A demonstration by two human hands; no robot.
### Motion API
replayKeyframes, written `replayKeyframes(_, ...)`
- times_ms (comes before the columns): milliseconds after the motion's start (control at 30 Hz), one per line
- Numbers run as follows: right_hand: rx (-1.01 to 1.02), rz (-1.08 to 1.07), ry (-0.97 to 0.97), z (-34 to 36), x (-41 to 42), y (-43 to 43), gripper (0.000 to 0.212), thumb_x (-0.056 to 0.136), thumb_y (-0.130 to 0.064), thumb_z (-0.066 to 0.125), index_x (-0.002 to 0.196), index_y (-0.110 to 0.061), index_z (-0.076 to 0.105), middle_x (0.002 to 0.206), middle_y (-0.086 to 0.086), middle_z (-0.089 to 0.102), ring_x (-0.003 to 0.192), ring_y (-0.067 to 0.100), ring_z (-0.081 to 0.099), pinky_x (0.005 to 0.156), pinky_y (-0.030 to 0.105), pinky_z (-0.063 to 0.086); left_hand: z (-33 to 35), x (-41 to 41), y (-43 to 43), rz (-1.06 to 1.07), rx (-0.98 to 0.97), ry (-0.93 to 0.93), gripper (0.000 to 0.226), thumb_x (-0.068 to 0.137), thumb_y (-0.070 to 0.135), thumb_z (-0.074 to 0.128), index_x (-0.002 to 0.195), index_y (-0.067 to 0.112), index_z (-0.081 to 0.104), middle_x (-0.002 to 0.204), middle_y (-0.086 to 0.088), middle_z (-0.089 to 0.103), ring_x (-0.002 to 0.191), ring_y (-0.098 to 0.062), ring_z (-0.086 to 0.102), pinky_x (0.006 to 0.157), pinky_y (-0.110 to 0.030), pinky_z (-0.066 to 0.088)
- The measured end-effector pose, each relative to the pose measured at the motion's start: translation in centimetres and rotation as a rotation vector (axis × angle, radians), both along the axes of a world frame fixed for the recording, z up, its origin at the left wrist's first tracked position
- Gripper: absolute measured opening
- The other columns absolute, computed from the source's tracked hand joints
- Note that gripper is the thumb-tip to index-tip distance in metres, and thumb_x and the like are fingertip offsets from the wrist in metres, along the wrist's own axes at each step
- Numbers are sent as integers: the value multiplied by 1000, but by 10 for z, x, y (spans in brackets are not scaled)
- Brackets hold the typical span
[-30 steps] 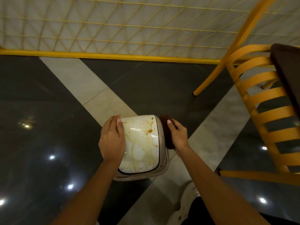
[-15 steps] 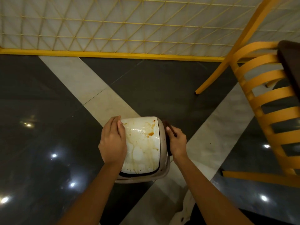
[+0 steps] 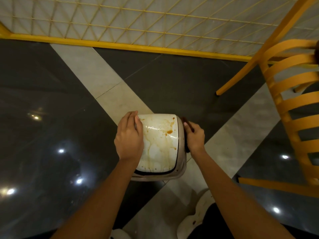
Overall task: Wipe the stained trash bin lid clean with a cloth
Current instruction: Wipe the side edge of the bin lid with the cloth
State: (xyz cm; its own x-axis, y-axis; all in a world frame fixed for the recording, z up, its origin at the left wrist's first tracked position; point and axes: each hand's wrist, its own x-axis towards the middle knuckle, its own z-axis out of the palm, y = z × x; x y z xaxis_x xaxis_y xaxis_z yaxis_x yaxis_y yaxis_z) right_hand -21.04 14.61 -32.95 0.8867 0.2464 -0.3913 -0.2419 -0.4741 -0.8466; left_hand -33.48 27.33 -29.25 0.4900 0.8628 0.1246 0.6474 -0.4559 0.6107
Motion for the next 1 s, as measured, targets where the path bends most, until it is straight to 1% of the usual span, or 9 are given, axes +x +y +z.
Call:
replayKeyframes(67,-11,18,13,0,14,13,31,94,-20,51,121,-7,59,123,12,57,113,26,54,101,39,42,1,0,0,-1,2,0,38,97,29,33,119,15,61,122,-1,60,113,-17,54,84,-30,46)
replayKeyframes(133,-21,48,-11,1,15,17,31,96,-21,48,121,-7,59,123,12,57,113,24,53,100,36,42,1,0,0,-3,3,-4,38,97,29,33,119,15,61,121,-2,60,112,-18,55,83,-30,47)
replayKeyframes(300,12,44,-57,-1,-38,-27,35,96,-31,44,123,-13,55,124,2,51,118,22,47,104,44,39,-1,-1,-1,-9,10,-19,38,97,29,34,118,13,61,121,-3,61,111,-19,56,81,-31,47)
replayKeyframes(400,121,-5,51,-5,-69,-54,34,94,-30,48,123,-13,56,125,-1,50,116,16,50,102,42,43,-1,-2,-1,-6,17,-24,39,97,29,34,117,12,62,120,-3,61,110,-19,56,80,-31,48)
replayKeyframes(500,161,-50,92,-2,-56,-46,31,92,-25,53,119,-11,60,124,0,51,113,17,53,101,40,45,0,-1,-2,-5,10,-14,40,97,31,32,118,14,61,122,-2,60,112,-18,56,80,-32,48)
replayKeyframes(600,163,-87,121,3,-40,-34,29,92,-21,54,118,-8,60,125,2,50,113,18,53,98,30,44,1,-1,-1,-13,7,-8,42,97,32,30,118,14,61,122,-2,60,112,-19,55,80,-33,48)
replayKeyframes(733,174,-209,98,-4,-82,-49,21,93,-24,52,110,-18,63,118,1,55,112,17,53,101,40,44,1,-1,-2,-5,13,-14,41,97,31,31,117,13,61,121,-3,61,111,-19,56,79,-34,49)
replayKeyframes(833,150,-351,85,-8,-119,-54,16,93,-24,51,102,-33,61,116,1,58,113,18,53,104,39,40,0,-1,-2,-2,16,-17,41,97,30,31,117,12,62,120,-4,62,110,-20,57,79,-35,49)
replayKeyframes(1000,118,-312,99,-9,-91,-47,27,93,-24,52,116,-16,62,117,3,57,113,19,52,103,45,42,0,-1,-1,-10,8,-14,40,97,30,32,117,12,61,121,-4,61,111,-20,56,81,-32,48)
